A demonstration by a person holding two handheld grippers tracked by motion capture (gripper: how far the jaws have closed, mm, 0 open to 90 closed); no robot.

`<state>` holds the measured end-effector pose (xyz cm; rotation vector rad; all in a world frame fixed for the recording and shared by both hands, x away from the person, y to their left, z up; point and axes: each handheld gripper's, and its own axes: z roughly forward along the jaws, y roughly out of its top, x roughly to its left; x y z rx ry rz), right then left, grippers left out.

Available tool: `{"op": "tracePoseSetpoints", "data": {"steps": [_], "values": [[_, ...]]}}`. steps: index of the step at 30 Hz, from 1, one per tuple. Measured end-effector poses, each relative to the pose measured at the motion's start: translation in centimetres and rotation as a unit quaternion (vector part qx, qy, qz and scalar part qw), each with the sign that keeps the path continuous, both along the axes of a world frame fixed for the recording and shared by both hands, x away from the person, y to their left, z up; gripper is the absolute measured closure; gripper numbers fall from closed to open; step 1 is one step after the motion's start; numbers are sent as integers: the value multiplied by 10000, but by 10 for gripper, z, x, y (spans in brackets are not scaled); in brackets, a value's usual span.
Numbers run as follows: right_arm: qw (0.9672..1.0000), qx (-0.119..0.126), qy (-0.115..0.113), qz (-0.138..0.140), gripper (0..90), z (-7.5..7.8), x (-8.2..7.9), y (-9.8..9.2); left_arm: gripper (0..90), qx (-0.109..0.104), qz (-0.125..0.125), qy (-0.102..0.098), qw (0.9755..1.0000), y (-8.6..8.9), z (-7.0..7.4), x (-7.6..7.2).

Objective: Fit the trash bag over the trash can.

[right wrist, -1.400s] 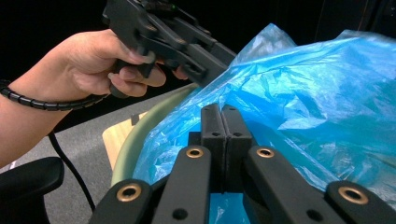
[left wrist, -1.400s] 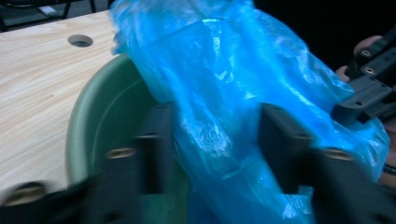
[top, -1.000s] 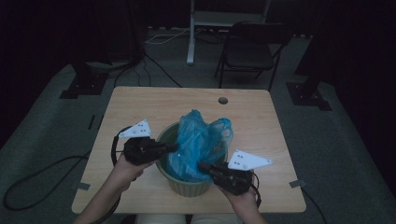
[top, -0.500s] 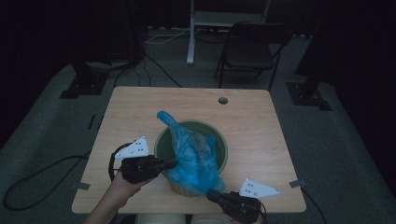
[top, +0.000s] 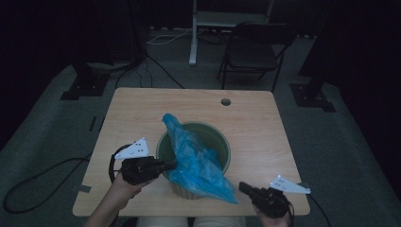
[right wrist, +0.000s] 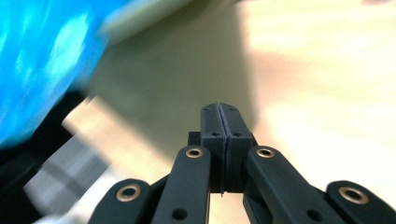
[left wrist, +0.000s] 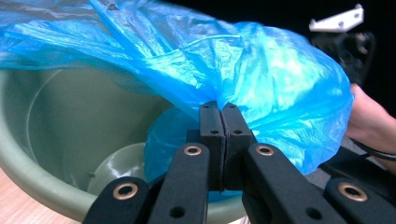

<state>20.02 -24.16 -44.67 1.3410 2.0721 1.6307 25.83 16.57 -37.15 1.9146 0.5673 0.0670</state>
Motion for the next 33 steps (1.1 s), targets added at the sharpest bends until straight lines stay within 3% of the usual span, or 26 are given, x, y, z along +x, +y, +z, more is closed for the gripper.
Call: {"op": "tracePoseSetpoints", "data": {"steps": [3, 5, 7, 8, 9, 11, 12, 13, 17, 18, 19, 22, 24, 25, 27, 33], "values": [[9990, -59, -401, -189, 808, 25, 16, -6, 900, -12, -51, -6, 10000, -2, 1, 0], [9986, -54, -528, -62, 687, 43, 33, -3, 900, -12, -105, 10, 9999, -4, 2, 1], [9979, -1, -637, 107, 637, 61, 49, 7, 900, -30, -105, 24, 9999, -6, 2, 2], [9979, -1, -637, 107, 637, 61, 49, 7, 900, -30, -105, 24, 9999, -6, 2, 2], [9969, 9, -699, 369, 558, 77, 66, 21, 900, -5, -125, 23, 9999, -7, 2, 3], [9950, 117, -751, 643, 489, 91, 81, 38, 900, -2, -165, 50, 9999, -8, 2, 4], [9950, 117, -751, 643, 489, 91, 81, 38, 900, -2, -165, 50, 9999, -8, 2, 4], [9930, 64, -774, 890, 443, 102, 93, 57, 900, 10, -146, 44, 9999, -8, 3, 5], [9884, -53, -655, 1366, 384, 107, 108, 95, 899, -8, -129, 2, 9999, -8, 5, 5], [9884, -53, -655, 1366, 384, 107, 108, 95, 899, -8, -129, 2, 9999, -8, 5, 5], [9857, -168, -547, 1582, 385, 105, 112, 108, 900, 2, -134, -6, 9999, -8, 6, 5], [9814, -357, -353, 1854, 468, 101, 115, 120, 900, 31, -105, -28, 9999, -8, 6, 5], [9781, -401, -277, 2024, 619, 99, 116, 122, 899, 23, -85, -26, 10000, -7, 6, 5], [9771, -420, -265, 2068, 742, 99, 116, 122, 900, 19, -72, -27, 10000, -7, 6, 5], [9769, -501, -347, 2049, 900, 99, 114, 121, 899, 24, -53, -31, 10000, -7, 6, 6], [9816, -477, -650, 1729, 900, 106, 107, 104, 899, 17, -20, -83, 10000, -3, 9, 4]]}}
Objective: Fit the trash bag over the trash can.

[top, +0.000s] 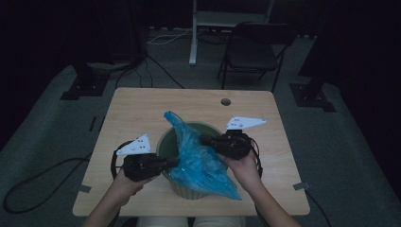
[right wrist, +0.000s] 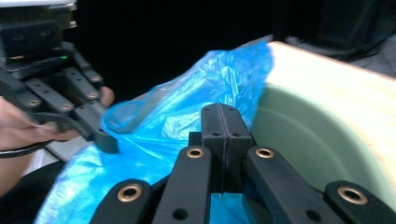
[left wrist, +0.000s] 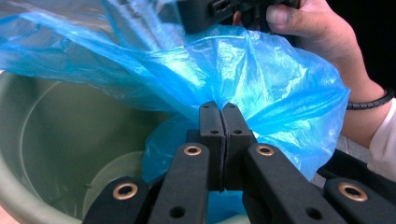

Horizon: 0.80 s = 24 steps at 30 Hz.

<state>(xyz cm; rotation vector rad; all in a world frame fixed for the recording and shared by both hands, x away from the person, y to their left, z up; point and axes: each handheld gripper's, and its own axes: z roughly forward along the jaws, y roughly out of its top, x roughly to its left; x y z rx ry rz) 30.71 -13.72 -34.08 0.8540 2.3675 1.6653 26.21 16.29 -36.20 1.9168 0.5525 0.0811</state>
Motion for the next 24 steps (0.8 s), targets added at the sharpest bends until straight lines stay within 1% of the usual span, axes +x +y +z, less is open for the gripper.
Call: {"op": "tracePoseSetpoints", "data": {"steps": [1, 2, 3, 5, 6, 8, 10, 12, 13, 14, 15, 16, 17, 18, 19, 20, 21, 22, 23, 24], "values": [[10000, 0, 0, 0, 900, 0, 0, 0, 899, 0, 0, 0, 10000, 0, 0, 0], [10000, -15, -72, -61, 900, 1, -1, -3, 899, 0, 0, 0, 10000, 0, 0, 0], [10000, -15, -72, -61, 900, 1, -1, -3, 899, -35, 37, -38, 10000, 3, 3, -2], [9992, -67, -225, -317, 900, 4, -4, -15, 900, -12, 82, -107, 9999, 8, 5, -4], [9987, -63, -266, -419, 900, 5, -4, -21, 900, -24, 116, -109, 9999, 11, 6, -6], [9979, 46, -276, -588, 900, 6, -4, -35, 900, 13, 167, -151, 9997, 18, 6, -7], [9961, 87, -328, -815, 900, 6, -5, -48, 900, -14, 229, -109, 9997, 26, 6, -9], [9945, 154, -333, -981, 900, 6, -6, -62, 900, -31, 273, -105, 9996, 34, 5, -11], [9922, 184, -344, -1182, 900, 3, -8, -75, 900, -24, 330, -110, 9994, 38, 5, -12], [9922, 184, -344, -1182, 900, 3, -8, -75, 900, -15, 333, -109, 9994, 42, 4, -13], [9916, 194, -318, -1242, 900, 2, -9, -81, 900, -25, 346, -106, 9993, 46, 3, -14], [9887, 170, -319, -1452, 900, -3, -10, -93, 900, -21, 393, -86, 9992, 51, 2, -15], [9877, 148, -291, -1532, 900, -7, -10, -98, 900, -12, 393, -71, 9992, 55, 0, -16], [9877, 148, -291, -1532, 900, -7, -10, -98, 900, -9, 400, -59, 9992, 59, -1, -17], [9868, 179, -222, -1592, 900, -11, -10, -104, 900, -19, 463, -30, 9989, 63, -3, -19], [9851, 179, -109, -1705, 900, -18, -10, -113, 900, -41, 439, -5, 9990, 68, -4, -20], [9851, 179, -109, -1705, 900, -18, -10, -113, 900, -45, 410, 24, 9991, 71, -6, -22], [9835, 202, -23, -1800, 900, -25, -10, -121, 900, -9, 459, 36, 9989, 74, -7, -23], [9835, 202, -23, -1800, 900, -25, -10, -121, 900, 10, 458, 39, 9989, 76, -9, -25], [9824, 213, -7, -1857, 900, -27, -11, -125, 900, 3, 473, 57, 9989, 79, -10, -26]]}}
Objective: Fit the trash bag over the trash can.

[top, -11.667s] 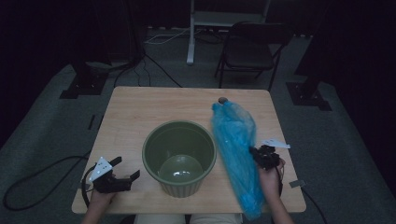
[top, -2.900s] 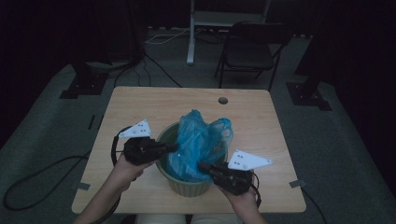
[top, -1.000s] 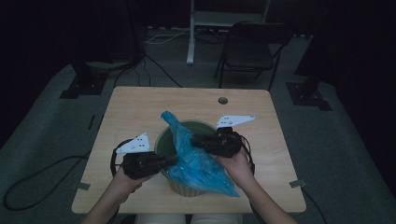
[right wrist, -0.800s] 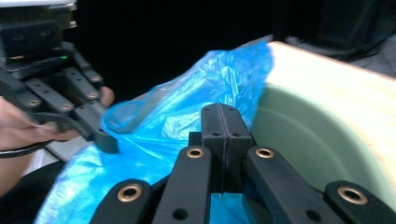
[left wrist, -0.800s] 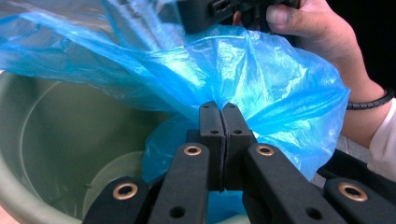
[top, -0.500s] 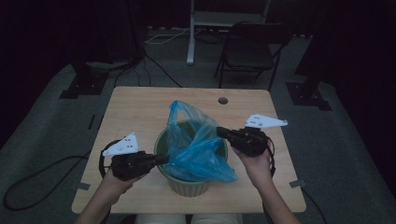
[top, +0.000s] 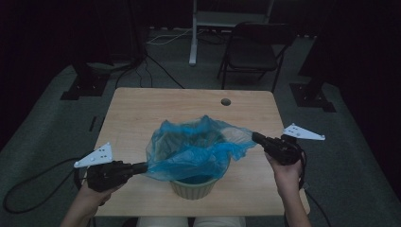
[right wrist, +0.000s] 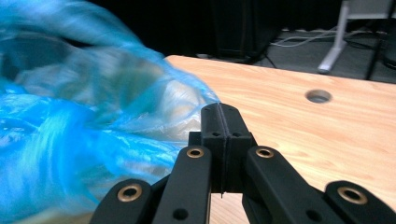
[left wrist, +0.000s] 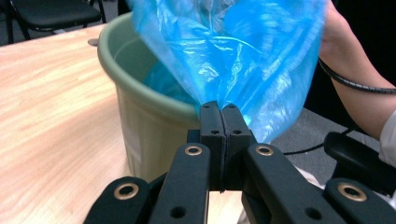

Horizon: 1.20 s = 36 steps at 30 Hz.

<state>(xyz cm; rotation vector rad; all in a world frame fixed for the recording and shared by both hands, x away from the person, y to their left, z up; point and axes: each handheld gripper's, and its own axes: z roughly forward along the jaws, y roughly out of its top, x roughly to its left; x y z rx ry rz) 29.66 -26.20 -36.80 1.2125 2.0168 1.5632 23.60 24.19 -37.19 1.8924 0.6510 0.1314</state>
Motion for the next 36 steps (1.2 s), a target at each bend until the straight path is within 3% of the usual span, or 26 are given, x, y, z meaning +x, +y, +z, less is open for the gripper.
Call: {"op": "tracePoseSetpoints", "data": {"steps": [3, 4, 5, 6, 7, 12, 13, 14, 15, 18, 19, 21, 27, 30, 31, 35, 36], "values": [[9998, 164, 84, -28, 900, -4, 1, -9, 900, -68, -29, 88, 9999, 5, -2, 0], [9998, 163, 90, 9, 900, -3, 0, -9, 820, -120, -79, 151, 9998, 5, -2, 1], [9998, 163, 90, 9, 900, -3, 0, -9, 820, -106, -111, 169, 9997, 5, -2, 2], [9999, 134, 65, 23, 900, -2, -1, -7, 787, -73, -131, 124, 9998, 4, 0, 2], [9999, 91, 17, 47, 899, 2, -1, -4, 698, -59, -85, 84, 9999, 3, 1, 2], [10000, 74, -23, 23, 886, 7, 0, -3, 602, -87, -25, -18, 10000, 1, 8, 4], [10000, 68, -32, 21, 858, 8, 0, -3, 602, -175, -38, -42, 9998, 1, 11, 5], [10000, 91, -17, 24, 751, 12, 3, -4, 542, -186, -6, -35, 9998, 2, 12, 6], [9999, 107, 13, 40, 702, 14, 4, -5, 510, -218, 2, -54, 9997, 2, 13, 7], [9999, 131, -30, 26, 647, 20, 6, -6, 426, -263, 101, -39, 9996, 4, 16, 9], [9998, 155, -77, 96, 591, 30, 8, -4, 415, -220, 236, -116, 9994, 6, 24, 13], [9997, 158, -83, 162, 564, 36, 10, 0, 392, -246, 312, -148, 9991, 5, 31, 19], [9977, -144, -171, 646, 468, 53, 13, 34, 355, -69, 293, -282, 9991, -8, 58, 45], [9970, -295, -123, 705, 451, 53, 16, 41, 329, -40, 283, -271, 9992, -11, 60, 49], [9958, -524, 7, 750, 416, 48, 23, 45, 327, 47, 210, -199, 9996, -20, 62, 59], [9950, -632, 168, 755, 404, 41, 29, 42, 327, 153, 52, -119, 9998, -32, 59, 69], [9946, -682, 265, 734, 401, 36, 32, 37, 327, 143, 26, 10, 9999, -36, 56, 76]]}}
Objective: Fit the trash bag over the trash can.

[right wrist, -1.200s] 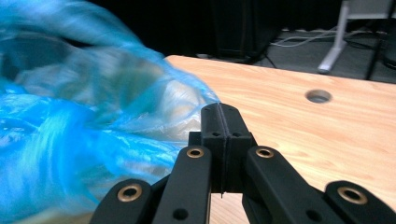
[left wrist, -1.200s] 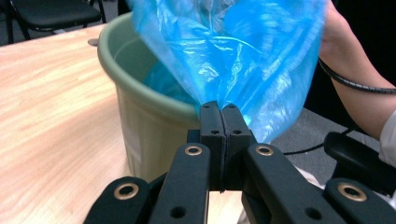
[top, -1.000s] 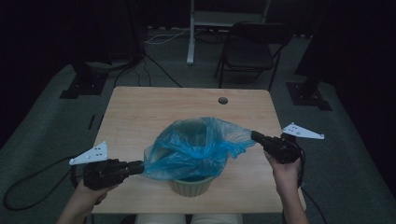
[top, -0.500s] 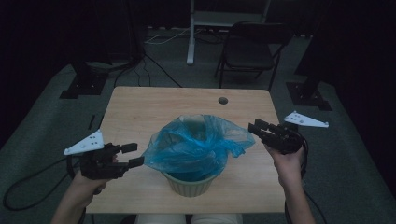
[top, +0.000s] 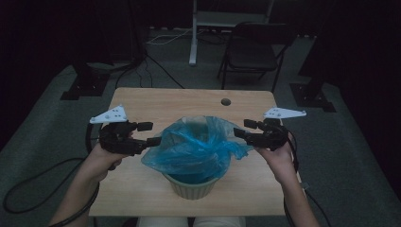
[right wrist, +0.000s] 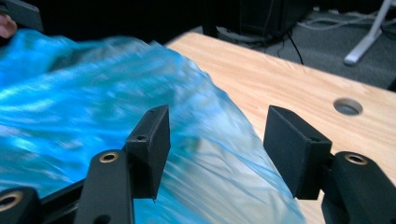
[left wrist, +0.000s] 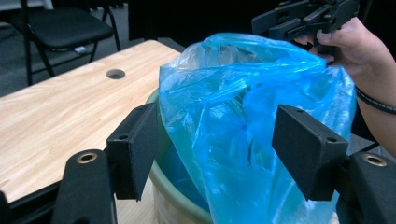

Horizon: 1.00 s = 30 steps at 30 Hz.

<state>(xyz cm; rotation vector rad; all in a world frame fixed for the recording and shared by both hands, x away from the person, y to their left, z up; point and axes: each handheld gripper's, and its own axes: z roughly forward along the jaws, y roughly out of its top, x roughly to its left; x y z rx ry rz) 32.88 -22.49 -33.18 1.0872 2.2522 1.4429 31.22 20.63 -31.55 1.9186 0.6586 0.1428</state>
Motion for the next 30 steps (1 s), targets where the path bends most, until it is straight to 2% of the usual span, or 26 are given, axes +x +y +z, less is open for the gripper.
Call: {"op": "tracePoseSetpoints", "data": {"steps": [4, 6, 9, 11, 12, 13, 14, 18, 20, 22, 23, 25, 30], "values": [[9994, -243, 231, -63, 374, -11, 14, -10, 329, 60, -107, 195, 9997, -7, -8, 13], [9991, -280, 313, -69, 374, -15, 19, -12, 361, 53, -115, 216, 9997, -8, -10, 15], [9979, -374, 537, -4, 402, -22, 34, -12, 510, -178, -208, 377, 9989, -8, -15, 26], [9978, -124, 633, 180, 555, -24, 42, -11, 692, -317, -62, 429, 9986, -8, -17, 32], [9979, -26, 592, 253, 768, -20, 45, -7, 812, -332, 28, 403, 9986, -7, -18, 33], [9979, -28, 556, 320, 858, -18, 46, -4, 869, -333, 143, 363, 9987, -6, -18, 35], [9980, 46, 540, 335, 900, -16, 46, -2, 898, -463, 296, 422, 9976, -3, -20, 38], [9986, 72, 437, 297, 900, -12, 47, 3, 900, -465, 444, 414, 9971, -1, -22, 38], [9992, 62, 345, 197, 900, -10, 49, 12, 900, -481, 682, 426, 9956, 5, -28, 37], [9996, 1, 264, 47, 900, -11, 50, 17, 900, -578, 784, 544, 9938, 11, -35, 39], [9996, -26, 264, 16, 900, -12, 53, 19, 900, -550, 914, 581, 9926, 14, -39, 40], [9994, -107, 308, -91, 900, -17, 59, 25, 900, -491, 1052, 653, 9911, 18, -48, 41], [9977, -388, 487, -251, 900, -40, 75, 41, 900, -411, 1256, 1019, 9860, 24, -82, 42]]}}
